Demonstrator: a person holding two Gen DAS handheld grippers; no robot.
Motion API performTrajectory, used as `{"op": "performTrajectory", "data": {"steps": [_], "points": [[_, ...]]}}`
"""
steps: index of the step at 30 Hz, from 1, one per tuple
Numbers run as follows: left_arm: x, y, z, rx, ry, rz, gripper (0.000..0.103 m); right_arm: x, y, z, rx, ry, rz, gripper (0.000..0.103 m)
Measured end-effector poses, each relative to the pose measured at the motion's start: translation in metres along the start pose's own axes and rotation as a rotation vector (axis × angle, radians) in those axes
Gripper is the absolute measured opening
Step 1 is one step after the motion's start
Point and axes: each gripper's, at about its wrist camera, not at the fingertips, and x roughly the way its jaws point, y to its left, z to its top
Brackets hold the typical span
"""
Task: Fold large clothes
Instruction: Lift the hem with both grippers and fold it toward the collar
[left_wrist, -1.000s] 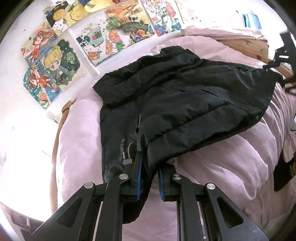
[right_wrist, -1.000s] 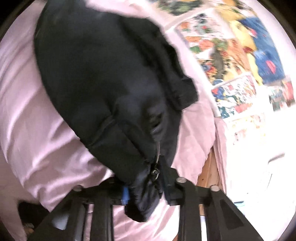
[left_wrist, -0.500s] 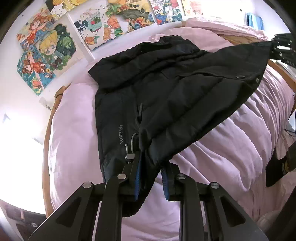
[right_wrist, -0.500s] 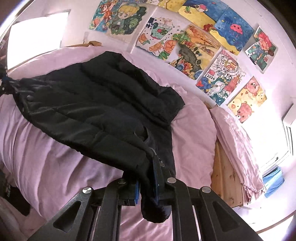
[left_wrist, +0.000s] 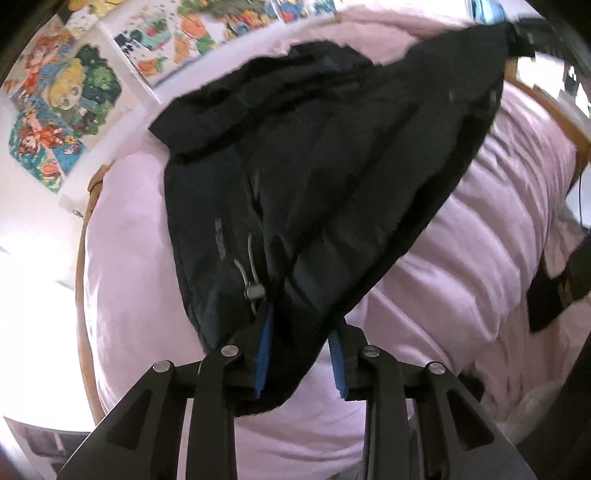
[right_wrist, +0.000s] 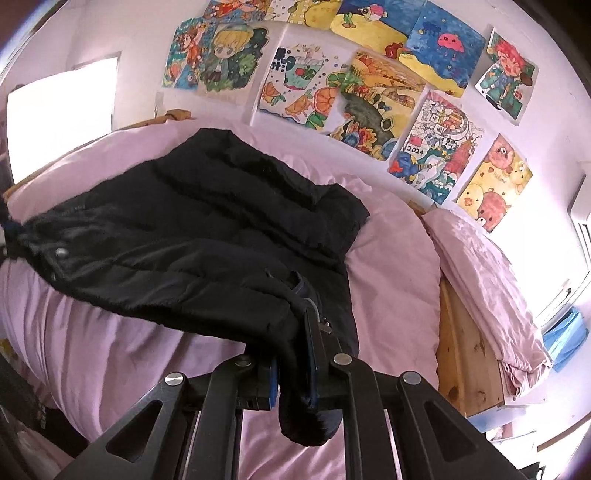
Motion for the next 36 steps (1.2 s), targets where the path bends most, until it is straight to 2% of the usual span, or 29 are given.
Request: {"op": "performTrajectory", "data": {"steps": [9,12,13,14,18,20,24,29,32,36], "points": [[0.013,-0.011,-0.009,0.073,0.042,0.066,0.026,-0.003,0.0,0.01,0.008,-0.025,0.008,0.012],[0.02,-0.016,-0.014,0.129,0.062,0.126,0.026,-0.002,-0.001,0.007,0.004,-0.021,0.009,0.012],[0.019,-0.016,-0.013,0.128,0.048,0.148,0.02,-0.003,0.0,0.006,0.002,-0.022,0.008,0.011],[0.016,-0.015,-0.013,0.121,0.024,0.168,0.008,-0.003,0.0,0.005,0.001,-0.024,0.008,0.011],[-0.015,-0.013,-0.007,0.105,-0.17,0.277,0.003,-0.01,-0.002,-0.002,0.041,-0.029,-0.005,0.009],[-0.034,-0.001,-0.003,0.019,-0.241,0.249,0.003,-0.019,-0.008,-0.01,0.08,-0.029,-0.001,0.007],[-0.067,0.01,-0.005,-0.055,-0.317,0.207,0.003,-0.034,-0.012,-0.02,0.107,-0.048,-0.019,0.006],[-0.101,0.005,-0.019,-0.084,-0.34,0.152,0.003,-0.069,-0.022,-0.032,0.188,-0.073,0.036,0.006],[-0.12,-0.001,-0.013,-0.106,-0.35,0.118,0.003,-0.091,-0.026,-0.036,0.219,-0.092,0.064,0.006],[-0.135,0.001,0.003,-0.152,-0.361,0.104,0.003,-0.092,-0.035,-0.029,0.243,-0.079,0.08,0.006]]}}
